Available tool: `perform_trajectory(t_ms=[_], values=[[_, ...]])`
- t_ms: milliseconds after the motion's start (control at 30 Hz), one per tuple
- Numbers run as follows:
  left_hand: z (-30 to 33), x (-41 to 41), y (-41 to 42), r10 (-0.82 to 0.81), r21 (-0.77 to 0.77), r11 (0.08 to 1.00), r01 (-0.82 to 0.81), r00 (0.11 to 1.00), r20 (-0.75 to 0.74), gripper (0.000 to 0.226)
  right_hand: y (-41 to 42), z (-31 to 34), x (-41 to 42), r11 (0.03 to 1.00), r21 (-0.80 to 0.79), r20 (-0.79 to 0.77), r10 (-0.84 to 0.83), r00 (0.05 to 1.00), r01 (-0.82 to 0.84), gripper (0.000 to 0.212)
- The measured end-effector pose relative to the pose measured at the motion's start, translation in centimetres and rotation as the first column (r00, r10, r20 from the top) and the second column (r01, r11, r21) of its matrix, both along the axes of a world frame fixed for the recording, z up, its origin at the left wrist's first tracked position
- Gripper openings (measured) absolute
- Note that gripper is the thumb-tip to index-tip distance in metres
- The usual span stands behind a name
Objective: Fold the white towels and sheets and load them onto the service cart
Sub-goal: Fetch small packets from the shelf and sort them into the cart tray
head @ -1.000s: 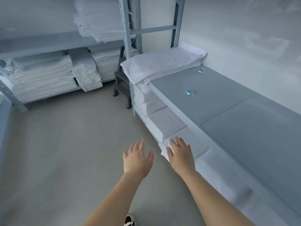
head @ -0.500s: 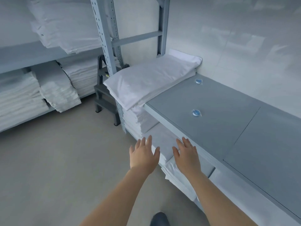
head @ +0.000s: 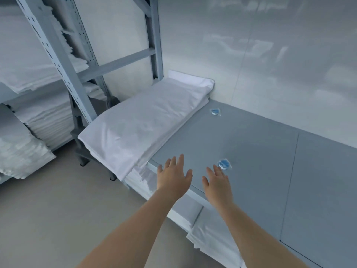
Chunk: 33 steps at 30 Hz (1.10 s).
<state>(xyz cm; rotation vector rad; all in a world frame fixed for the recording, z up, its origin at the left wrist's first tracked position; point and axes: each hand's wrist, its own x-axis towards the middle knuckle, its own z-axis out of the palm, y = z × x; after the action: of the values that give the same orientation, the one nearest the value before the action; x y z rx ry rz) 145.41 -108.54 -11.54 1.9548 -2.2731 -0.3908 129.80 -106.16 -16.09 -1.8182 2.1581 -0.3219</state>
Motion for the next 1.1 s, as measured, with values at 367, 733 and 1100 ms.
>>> perform_trajectory(t_ms=[367, 733, 1100], values=[[-0.4, -4.0, -7.5, -0.192, 0.014, 0.981, 0.191, 0.981, 0.007, 0.066, -5.2, -1.5, -3.8, 0.988, 0.090, -0.001, -0.124, 0.992, 0.124, 0.055], [-4.8, -7.5, -19.5, -0.337, -0.080, 0.939, 0.335, 0.941, -0.020, 0.068, -13.2, -6.2, -5.7, 0.961, -0.103, 0.003, -0.259, 0.966, 0.258, 0.040], [-10.4, -17.8, -37.3, -0.448, -0.236, 0.861, 0.451, 0.891, 0.070, 0.069, -25.7, -8.8, -13.0, 0.917, -0.321, 0.033, -0.238, 0.971, 0.236, 0.042]])
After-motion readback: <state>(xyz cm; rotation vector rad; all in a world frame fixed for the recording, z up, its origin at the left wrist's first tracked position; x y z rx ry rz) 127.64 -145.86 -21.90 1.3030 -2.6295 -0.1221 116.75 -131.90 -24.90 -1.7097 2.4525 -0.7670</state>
